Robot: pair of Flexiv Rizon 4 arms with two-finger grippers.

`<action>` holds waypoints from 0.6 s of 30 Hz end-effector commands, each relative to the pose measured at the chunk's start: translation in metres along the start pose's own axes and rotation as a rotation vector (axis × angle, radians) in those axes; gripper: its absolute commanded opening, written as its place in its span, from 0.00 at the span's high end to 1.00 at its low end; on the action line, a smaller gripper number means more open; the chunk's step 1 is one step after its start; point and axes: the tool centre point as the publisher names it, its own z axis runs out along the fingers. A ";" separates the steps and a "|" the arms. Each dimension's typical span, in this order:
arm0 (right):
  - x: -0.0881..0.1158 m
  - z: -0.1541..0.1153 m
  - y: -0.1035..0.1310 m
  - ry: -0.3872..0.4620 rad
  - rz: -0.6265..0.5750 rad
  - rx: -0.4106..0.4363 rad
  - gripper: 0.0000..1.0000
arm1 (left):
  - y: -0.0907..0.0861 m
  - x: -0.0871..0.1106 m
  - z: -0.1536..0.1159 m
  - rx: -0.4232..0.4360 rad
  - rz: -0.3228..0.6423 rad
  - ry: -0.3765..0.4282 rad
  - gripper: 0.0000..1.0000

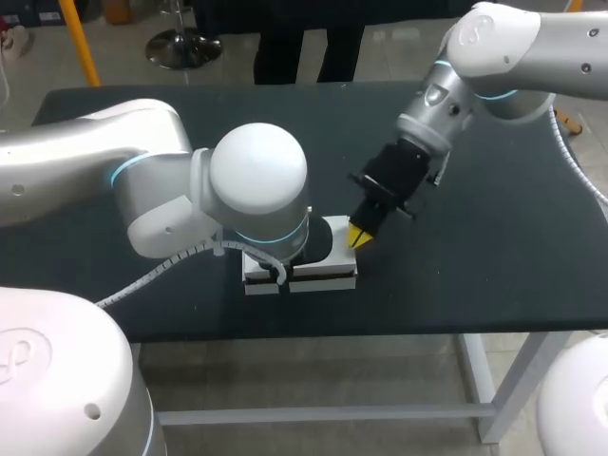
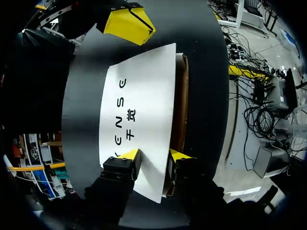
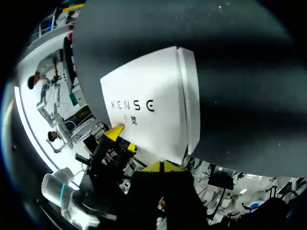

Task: Assemble the packaging by folding the flat box into shape, placing the metal phone stand inside, and closing the box properly

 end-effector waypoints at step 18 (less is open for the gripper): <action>-0.003 0.018 -0.005 -0.040 -0.017 -0.070 1.00 | 0.001 0.003 -0.003 -0.007 -0.002 0.000 0.60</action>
